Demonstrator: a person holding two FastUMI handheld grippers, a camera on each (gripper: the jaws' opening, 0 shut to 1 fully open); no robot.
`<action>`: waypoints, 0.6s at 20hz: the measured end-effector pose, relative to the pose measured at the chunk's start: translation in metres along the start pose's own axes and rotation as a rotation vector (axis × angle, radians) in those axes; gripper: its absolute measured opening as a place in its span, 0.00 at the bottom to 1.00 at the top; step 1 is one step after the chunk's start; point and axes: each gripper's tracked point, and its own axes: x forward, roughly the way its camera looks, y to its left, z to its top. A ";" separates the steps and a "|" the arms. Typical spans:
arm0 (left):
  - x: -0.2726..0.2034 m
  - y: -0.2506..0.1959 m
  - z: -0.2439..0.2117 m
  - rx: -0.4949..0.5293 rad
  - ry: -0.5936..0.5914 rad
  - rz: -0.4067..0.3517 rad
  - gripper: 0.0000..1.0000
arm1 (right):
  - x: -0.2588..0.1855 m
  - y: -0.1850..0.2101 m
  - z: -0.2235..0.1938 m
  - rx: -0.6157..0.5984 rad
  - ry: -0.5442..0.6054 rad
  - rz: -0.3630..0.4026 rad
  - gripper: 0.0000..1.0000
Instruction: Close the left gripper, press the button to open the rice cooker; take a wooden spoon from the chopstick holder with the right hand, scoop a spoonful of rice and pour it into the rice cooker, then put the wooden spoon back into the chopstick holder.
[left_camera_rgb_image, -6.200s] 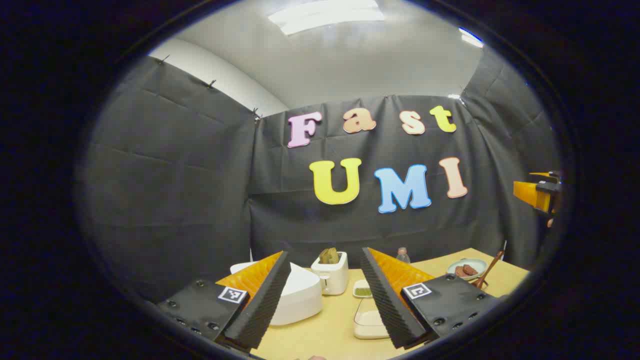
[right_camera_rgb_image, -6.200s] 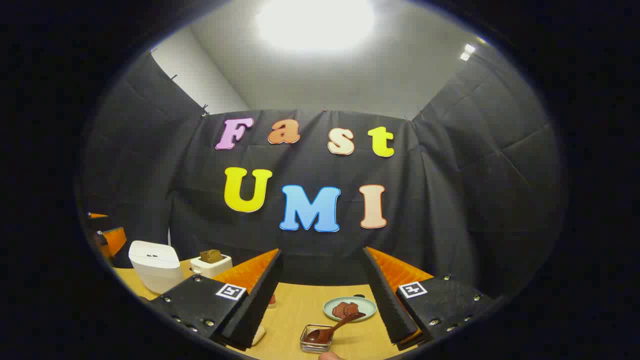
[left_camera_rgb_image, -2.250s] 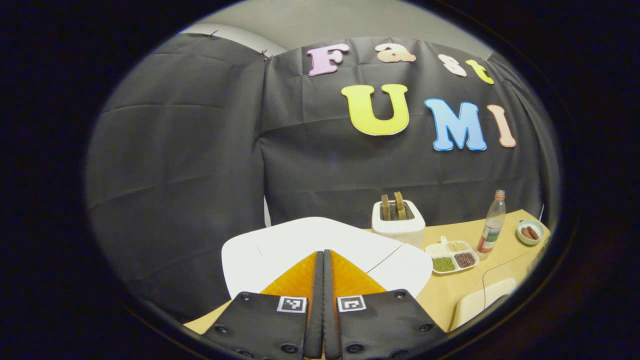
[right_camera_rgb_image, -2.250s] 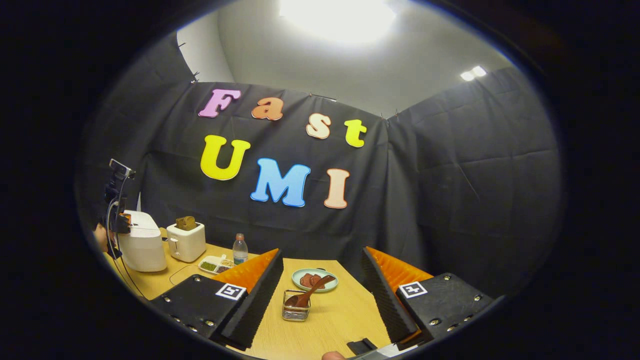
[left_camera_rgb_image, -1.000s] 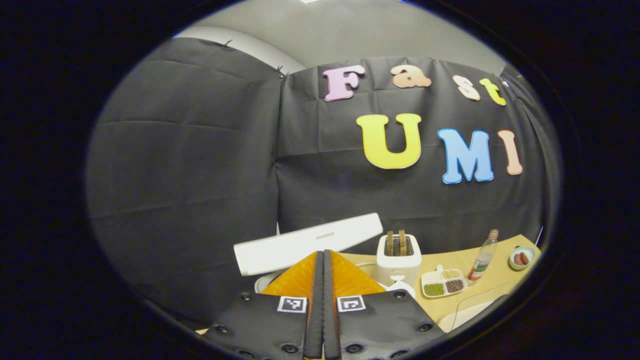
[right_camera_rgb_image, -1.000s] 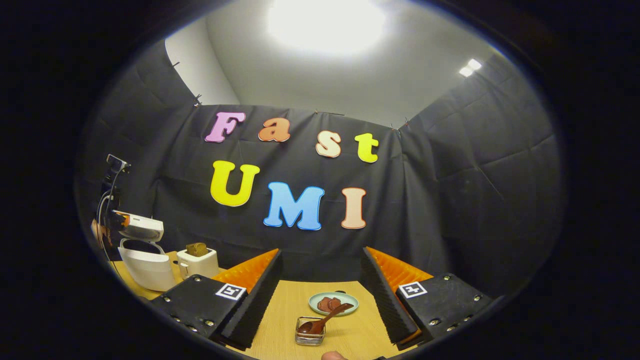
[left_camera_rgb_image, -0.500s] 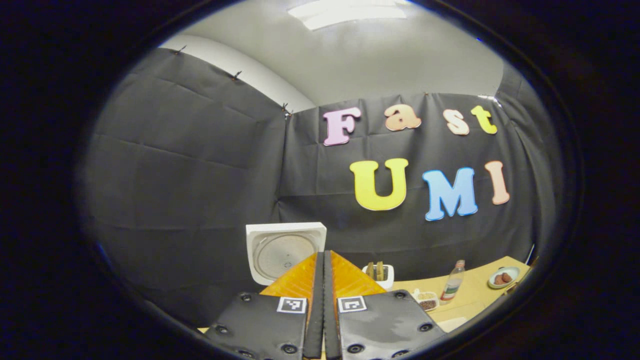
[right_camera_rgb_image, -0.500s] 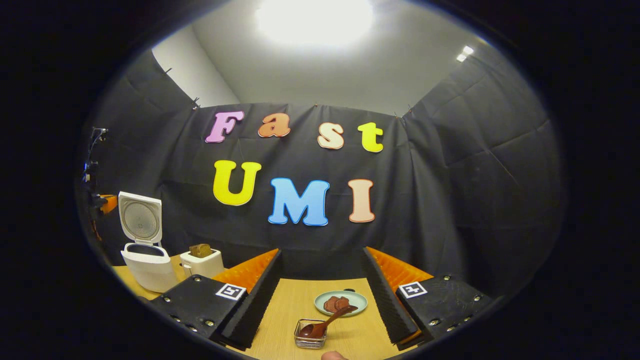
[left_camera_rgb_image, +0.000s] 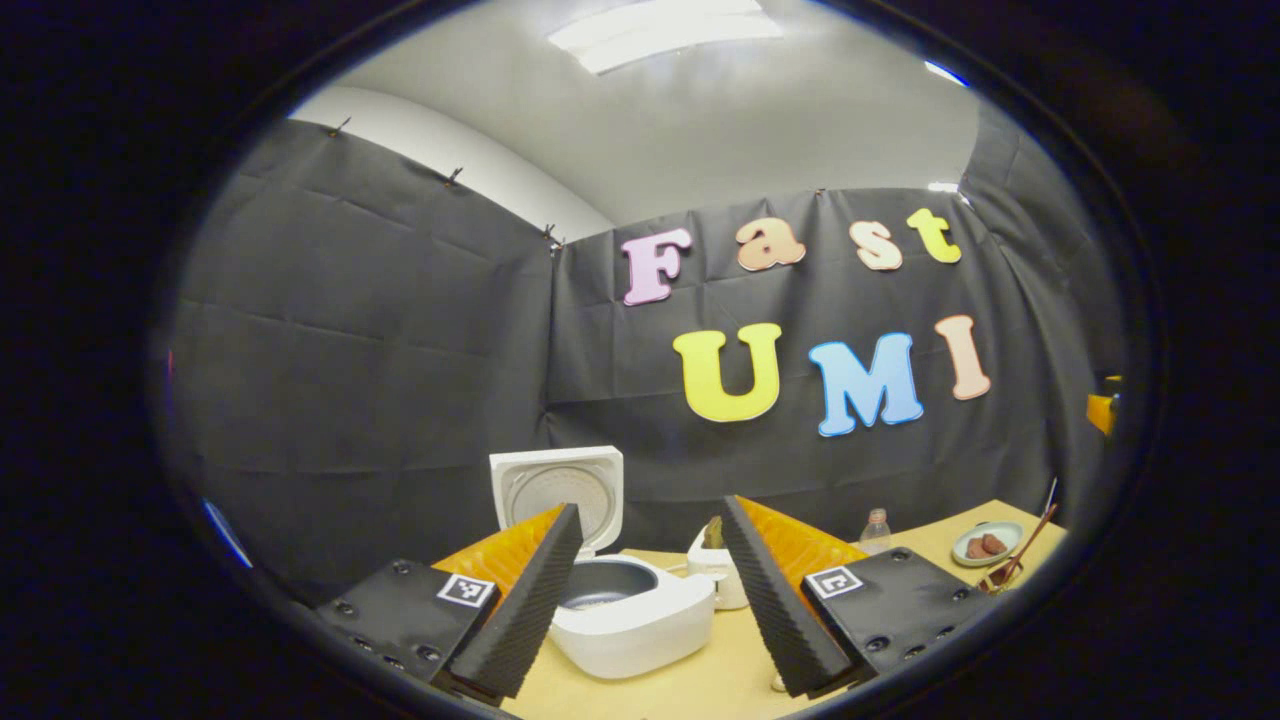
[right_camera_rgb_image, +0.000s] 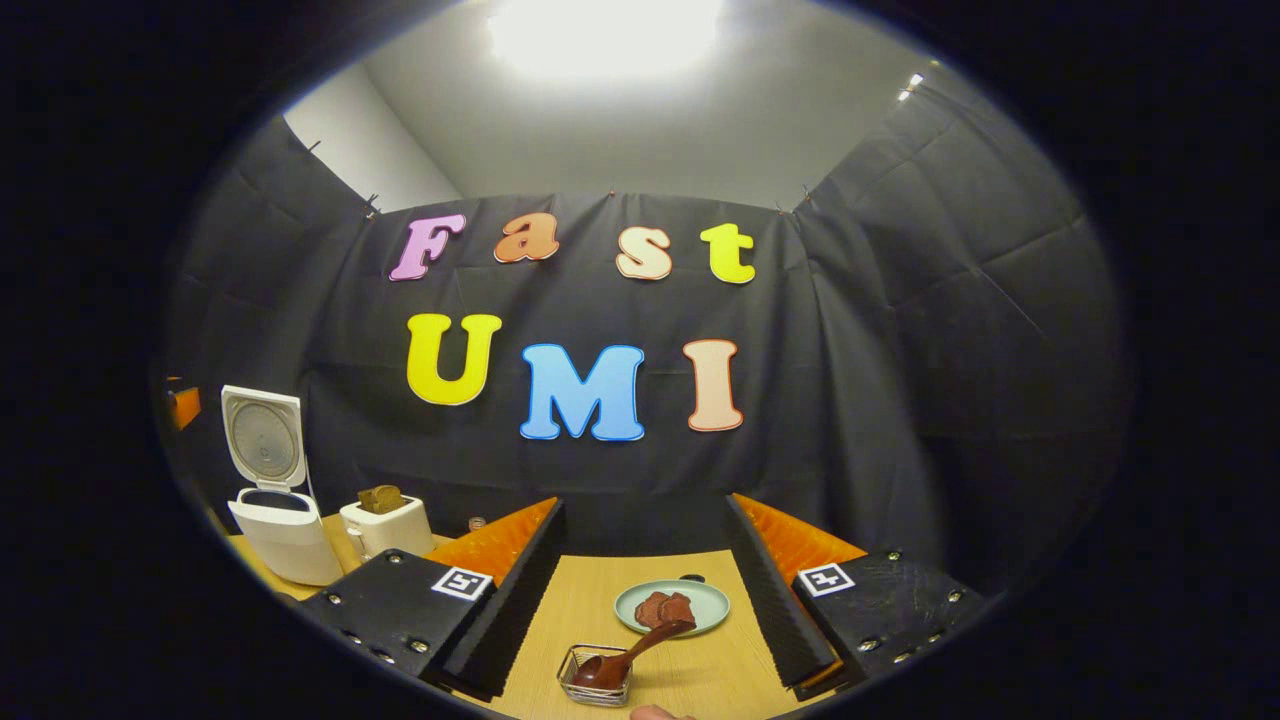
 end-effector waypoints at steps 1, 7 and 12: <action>-0.006 -0.002 0.002 -0.007 -0.001 0.003 0.97 | 0.005 -0.002 -0.007 0.000 0.013 0.000 0.95; -0.032 -0.009 0.015 0.028 0.015 0.034 0.97 | 0.037 -0.011 -0.060 0.066 0.136 0.002 0.95; -0.051 -0.014 0.021 0.060 0.049 0.055 0.98 | 0.059 -0.015 -0.110 0.121 0.245 0.013 0.95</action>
